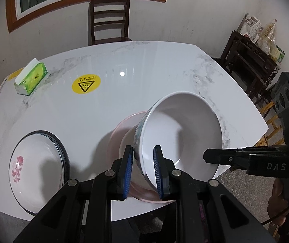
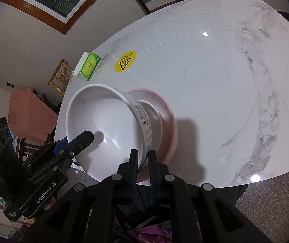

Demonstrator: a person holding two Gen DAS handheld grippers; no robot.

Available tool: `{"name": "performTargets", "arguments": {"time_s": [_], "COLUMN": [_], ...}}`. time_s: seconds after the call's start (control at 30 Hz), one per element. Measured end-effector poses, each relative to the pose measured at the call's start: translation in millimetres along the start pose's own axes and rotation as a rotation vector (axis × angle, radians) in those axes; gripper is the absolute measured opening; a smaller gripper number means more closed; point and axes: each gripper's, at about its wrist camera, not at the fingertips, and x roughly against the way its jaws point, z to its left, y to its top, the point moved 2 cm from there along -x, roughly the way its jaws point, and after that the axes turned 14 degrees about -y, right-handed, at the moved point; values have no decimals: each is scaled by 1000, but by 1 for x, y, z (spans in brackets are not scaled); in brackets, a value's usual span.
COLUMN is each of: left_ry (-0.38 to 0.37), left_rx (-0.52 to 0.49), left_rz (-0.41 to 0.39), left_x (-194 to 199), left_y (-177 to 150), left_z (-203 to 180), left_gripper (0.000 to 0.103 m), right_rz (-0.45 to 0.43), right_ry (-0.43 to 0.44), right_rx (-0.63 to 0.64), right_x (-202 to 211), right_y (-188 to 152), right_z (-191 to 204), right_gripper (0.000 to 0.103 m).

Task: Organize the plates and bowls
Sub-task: 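Carry the blue-striped bowl with both grippers over the pink bowl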

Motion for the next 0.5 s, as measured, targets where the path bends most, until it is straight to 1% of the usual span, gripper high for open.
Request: {"name": "performTargets", "arguments": {"time_s": [0.2, 0.3, 0.5], "left_ry": [-7, -19, -13], "left_rx": [23, 41, 43], "left_rz": [26, 41, 52], "left_x": [-9, -12, -13], "left_y": [-2, -3, -5], "left_z": [6, 9, 12], "left_gripper": [17, 17, 18], "right_rz": [18, 37, 83], "right_ry": [-14, -21, -19], "right_rx": [4, 7, 8], "right_x": [-7, -11, -21], "right_y": [4, 5, 9], "right_z": [1, 3, 5], "right_gripper": [11, 11, 11]}}
